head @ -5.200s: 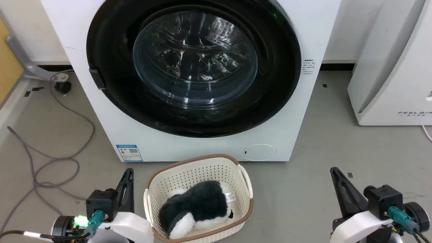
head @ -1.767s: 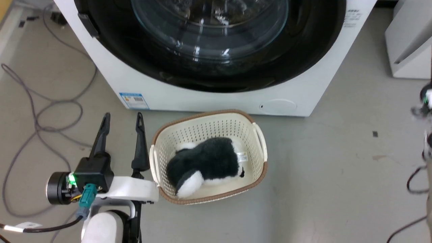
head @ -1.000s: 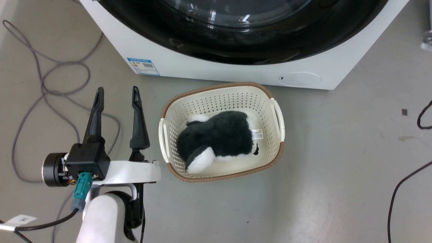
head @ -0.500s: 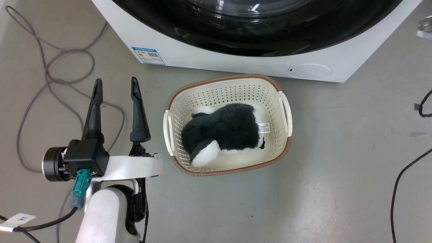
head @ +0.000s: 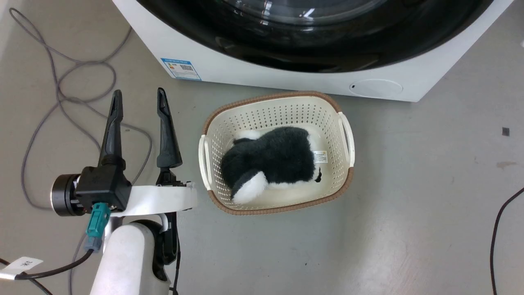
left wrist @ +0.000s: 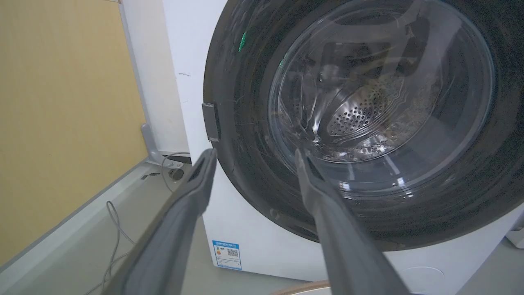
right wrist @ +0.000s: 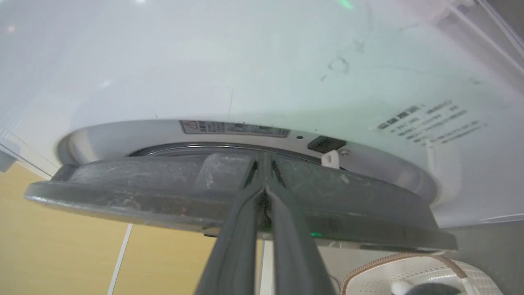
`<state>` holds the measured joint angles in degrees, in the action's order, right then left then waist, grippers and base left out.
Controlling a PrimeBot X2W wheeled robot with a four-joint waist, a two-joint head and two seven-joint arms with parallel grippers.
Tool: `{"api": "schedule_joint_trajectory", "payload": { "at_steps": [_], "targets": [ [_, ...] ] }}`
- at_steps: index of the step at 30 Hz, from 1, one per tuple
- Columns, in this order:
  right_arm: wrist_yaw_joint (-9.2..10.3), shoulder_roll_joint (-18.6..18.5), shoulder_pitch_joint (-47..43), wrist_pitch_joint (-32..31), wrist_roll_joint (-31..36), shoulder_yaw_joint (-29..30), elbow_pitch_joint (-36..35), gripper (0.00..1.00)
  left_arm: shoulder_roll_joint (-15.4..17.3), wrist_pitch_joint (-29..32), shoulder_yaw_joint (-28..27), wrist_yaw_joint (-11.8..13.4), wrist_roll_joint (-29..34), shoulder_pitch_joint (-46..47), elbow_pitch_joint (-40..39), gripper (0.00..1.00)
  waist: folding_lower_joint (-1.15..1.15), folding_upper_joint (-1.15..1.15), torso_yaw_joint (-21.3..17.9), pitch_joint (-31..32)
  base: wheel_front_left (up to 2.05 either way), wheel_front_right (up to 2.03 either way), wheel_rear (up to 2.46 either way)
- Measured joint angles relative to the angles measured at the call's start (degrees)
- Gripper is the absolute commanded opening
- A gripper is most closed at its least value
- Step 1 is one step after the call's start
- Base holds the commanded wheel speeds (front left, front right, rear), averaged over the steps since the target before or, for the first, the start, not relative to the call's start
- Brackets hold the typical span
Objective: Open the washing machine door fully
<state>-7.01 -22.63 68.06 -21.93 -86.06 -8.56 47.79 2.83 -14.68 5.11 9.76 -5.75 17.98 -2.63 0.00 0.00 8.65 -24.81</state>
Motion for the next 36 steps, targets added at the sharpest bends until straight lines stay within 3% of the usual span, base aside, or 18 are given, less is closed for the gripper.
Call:
{"api": "schedule_joint_trajectory", "payload": {
  "at_steps": [17,36],
  "targets": [
    [-0.09,0.9,-7.8,-3.7,-1.3,-2.3,-6.2,0.0,0.0,0.0,-0.3,-0.2,0.0,-0.7,1.1,1.0,0.0,0.0,-0.6,3.9,0.0,0.0,0.0],
    [-0.09,2.4,-30.7,-9.2,-4.3,-6.0,-26.6,0.0,0.0,0.0,-0.6,-1.9,1.7,-6.7,3.7,1.0,-0.01,0.0,-2.6,11.5,0.0,0.0,0.0]
  ]
}}
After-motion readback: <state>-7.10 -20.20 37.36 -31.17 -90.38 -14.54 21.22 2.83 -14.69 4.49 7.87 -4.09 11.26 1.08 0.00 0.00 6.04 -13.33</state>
